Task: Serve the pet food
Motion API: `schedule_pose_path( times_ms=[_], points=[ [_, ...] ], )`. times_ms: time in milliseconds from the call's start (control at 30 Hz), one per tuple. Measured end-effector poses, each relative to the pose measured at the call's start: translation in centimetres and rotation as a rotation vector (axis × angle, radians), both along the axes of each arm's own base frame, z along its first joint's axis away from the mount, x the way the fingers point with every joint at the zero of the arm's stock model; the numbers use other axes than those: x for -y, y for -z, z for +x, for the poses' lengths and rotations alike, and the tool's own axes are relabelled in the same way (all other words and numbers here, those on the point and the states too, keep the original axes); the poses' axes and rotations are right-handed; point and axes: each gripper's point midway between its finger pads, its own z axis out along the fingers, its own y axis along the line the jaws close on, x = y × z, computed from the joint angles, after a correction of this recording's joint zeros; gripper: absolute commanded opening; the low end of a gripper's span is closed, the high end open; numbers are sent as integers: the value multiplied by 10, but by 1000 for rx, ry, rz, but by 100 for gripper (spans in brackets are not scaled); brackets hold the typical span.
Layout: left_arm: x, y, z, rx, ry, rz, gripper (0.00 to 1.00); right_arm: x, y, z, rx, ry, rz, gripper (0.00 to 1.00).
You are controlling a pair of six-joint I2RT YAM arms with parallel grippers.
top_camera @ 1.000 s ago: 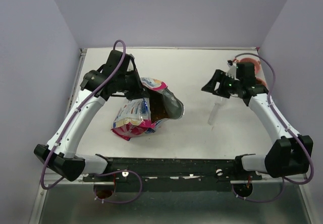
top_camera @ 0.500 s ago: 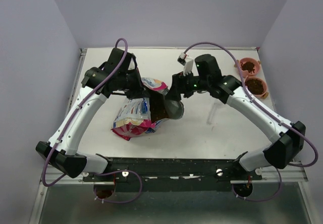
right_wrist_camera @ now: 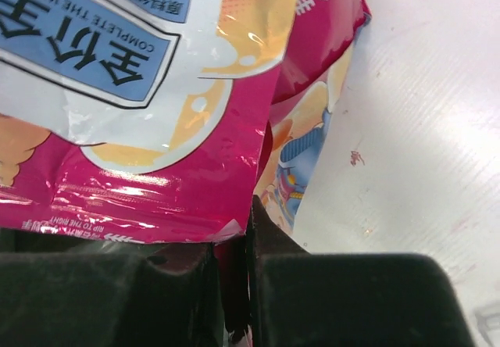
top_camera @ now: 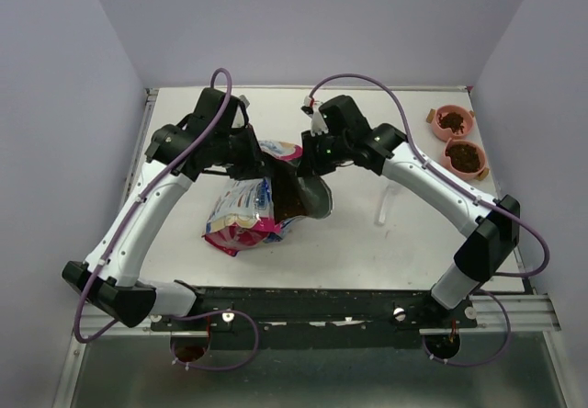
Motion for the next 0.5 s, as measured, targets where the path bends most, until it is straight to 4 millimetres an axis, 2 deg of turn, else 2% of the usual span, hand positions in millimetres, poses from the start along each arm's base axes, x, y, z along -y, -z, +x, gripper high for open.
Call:
schedule_pose_path(
  times_ms=[100,133,167,200,267,333,400,467,500],
  points=[
    [4,-16,-8,63,45,-36,56,2,-1,1,-9,20,-8,8],
    [6,-24,-14,101,71,-50,74,2,-2,1,-13,25,-9,5],
    [6,-32,-18,134,88,-63,81,2,-4,2,-18,31,-11,3],
    [6,-41,-25,174,110,-75,83,0,-5,4,-26,38,-11,1],
    [3,-59,-41,254,151,-91,84,-3,-8,7,-45,55,-6,0],
    [-1,-67,-52,305,177,-86,84,-7,-11,9,-73,77,-5,0],
    [-5,-66,-62,331,195,-59,78,-9,-14,11,-101,103,-9,0],
    [-9,-57,-71,332,209,-11,66,-10,-17,15,-129,133,-13,0],
    [-11,-51,-74,325,215,17,64,-11,-18,16,-142,147,-15,0]
  ],
)
